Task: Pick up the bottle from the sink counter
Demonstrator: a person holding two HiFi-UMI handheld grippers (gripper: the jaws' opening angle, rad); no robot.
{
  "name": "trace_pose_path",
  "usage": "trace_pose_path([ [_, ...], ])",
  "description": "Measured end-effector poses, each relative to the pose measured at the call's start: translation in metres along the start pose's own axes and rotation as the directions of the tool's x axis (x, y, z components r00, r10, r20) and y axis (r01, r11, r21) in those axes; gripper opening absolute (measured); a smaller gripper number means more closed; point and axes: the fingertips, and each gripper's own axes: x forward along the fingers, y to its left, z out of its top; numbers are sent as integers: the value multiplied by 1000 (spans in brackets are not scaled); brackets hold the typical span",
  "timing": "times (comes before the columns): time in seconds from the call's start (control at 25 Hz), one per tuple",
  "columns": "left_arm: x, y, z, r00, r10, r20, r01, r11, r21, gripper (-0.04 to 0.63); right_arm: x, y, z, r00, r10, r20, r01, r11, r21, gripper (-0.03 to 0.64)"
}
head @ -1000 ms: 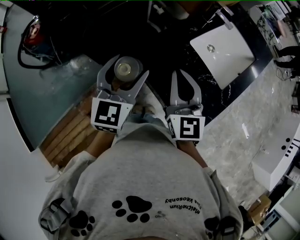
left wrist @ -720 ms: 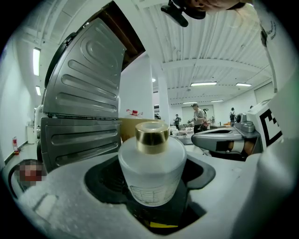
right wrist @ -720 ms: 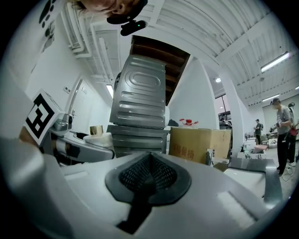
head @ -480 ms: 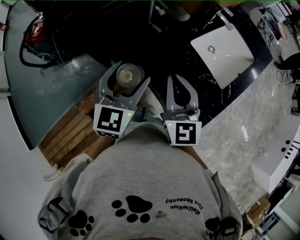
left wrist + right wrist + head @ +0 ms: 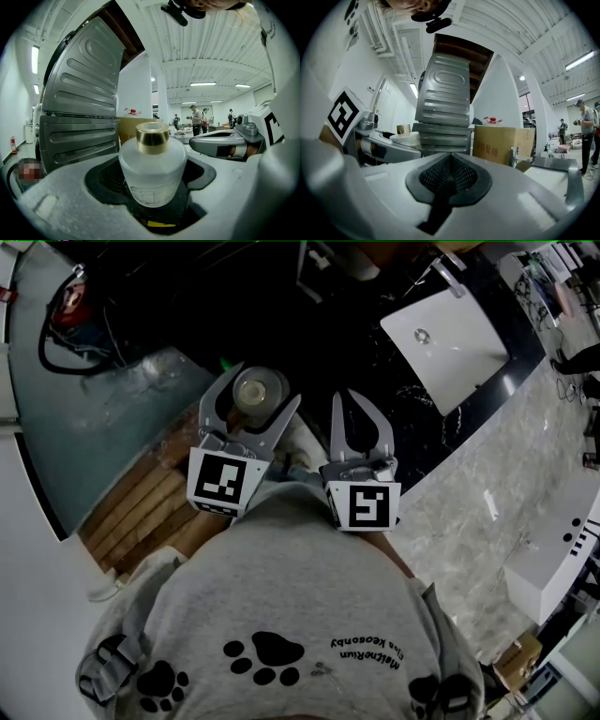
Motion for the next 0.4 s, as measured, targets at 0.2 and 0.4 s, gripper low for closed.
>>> trace_pose_path([
  [0.2, 4, 0, -5, 1000, -5, -14, 5, 1000, -6, 337, 4, -1, -4, 1000, 1, -14, -1, 1000, 8, 0],
  [0.4, 11, 4, -6, 1000, -13, -14, 13, 1000, -5, 337, 12, -3, -8, 1000, 6, -21, -6, 1000, 3, 0],
])
